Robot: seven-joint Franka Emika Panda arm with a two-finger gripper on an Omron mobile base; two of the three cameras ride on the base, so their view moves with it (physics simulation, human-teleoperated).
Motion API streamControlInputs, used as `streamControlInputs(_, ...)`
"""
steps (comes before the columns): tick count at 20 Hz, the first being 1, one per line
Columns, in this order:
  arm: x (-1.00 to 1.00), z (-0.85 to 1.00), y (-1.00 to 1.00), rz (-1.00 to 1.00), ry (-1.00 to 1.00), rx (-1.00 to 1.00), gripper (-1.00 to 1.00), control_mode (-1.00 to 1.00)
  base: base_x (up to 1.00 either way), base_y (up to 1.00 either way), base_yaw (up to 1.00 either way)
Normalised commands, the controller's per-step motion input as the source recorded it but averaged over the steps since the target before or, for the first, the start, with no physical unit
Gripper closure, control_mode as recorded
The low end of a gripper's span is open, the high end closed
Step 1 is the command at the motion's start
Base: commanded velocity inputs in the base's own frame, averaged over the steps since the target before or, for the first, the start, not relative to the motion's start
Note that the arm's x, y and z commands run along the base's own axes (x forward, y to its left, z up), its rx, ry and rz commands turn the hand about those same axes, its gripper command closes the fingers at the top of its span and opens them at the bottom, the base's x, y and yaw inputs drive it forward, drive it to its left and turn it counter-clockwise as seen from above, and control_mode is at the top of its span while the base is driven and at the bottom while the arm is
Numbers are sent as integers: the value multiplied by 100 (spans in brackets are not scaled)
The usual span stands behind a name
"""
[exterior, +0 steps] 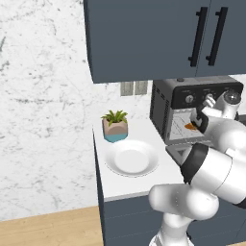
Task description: Pick up the kebab skewer and baguette bread, and place them inside the toaster oven. Close the toaster oven door and start by setting the timer.
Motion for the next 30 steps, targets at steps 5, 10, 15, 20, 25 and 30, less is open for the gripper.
streamControlInputs(5, 0, -16, 0, 0, 1, 21, 100, -100, 0, 0, 0)
streamControlInputs(10, 0, -7, 7, 0, 6, 6, 100, -100, 0, 0, 0)
streamControlInputs(15, 0, 0, 11, 0, 7, 0, -100, -100, 0, 0, 0)
streamControlInputs(20, 0, 0, 3, 0, 2, 0, -100, -100, 0, 0, 0)
streamControlInputs(25, 0, 0, 0, 0, 0, 0, -100, -100, 0, 0, 0)
streamControlInputs(30, 0, 0, 0, 0, 0, 0, -100, -100, 0, 0, 0)
